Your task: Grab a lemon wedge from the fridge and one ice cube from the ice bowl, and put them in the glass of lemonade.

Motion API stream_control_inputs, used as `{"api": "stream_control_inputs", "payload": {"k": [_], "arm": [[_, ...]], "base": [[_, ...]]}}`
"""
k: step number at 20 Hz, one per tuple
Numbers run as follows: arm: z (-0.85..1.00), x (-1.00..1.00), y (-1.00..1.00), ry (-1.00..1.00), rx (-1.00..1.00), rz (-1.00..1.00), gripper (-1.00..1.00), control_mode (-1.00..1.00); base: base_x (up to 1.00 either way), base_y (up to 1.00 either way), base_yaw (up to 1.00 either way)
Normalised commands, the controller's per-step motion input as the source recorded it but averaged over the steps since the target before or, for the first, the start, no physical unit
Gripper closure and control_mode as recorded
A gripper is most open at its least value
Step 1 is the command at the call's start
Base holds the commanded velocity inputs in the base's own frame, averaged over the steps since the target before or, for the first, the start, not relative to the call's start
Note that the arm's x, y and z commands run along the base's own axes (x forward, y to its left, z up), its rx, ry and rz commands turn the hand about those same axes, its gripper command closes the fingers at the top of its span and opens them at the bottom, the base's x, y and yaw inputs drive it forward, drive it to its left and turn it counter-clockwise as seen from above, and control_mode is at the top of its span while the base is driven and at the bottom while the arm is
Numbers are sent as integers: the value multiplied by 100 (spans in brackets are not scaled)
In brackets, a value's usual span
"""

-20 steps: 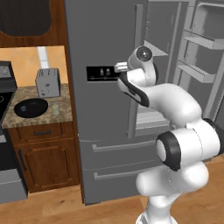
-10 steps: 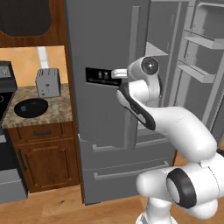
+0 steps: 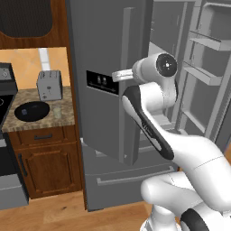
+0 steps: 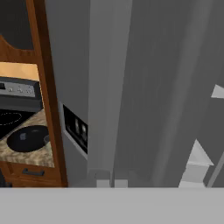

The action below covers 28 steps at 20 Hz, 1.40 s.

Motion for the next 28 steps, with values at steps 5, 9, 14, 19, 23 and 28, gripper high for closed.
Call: {"api": "stream_control_inputs", "payload": {"k": [5,9,14,19,23,28], "arm": [[63,-80,-45,0,-2,1,-100,-100],[89,-54,-92,-2,9,1,-100,-100],[31,43,-97,12,15,0,-100,-100],[-33,100,-19,22,7,0,-100,-100],[-39,89,13,18,1,0,-100,-100],[-19,43,-45,1,12,0,-100,-100]], "base": [[0,0,0],[0,0,0],[0,0,0],[0,0,0],[0,0,0],[0,0,0]]}}
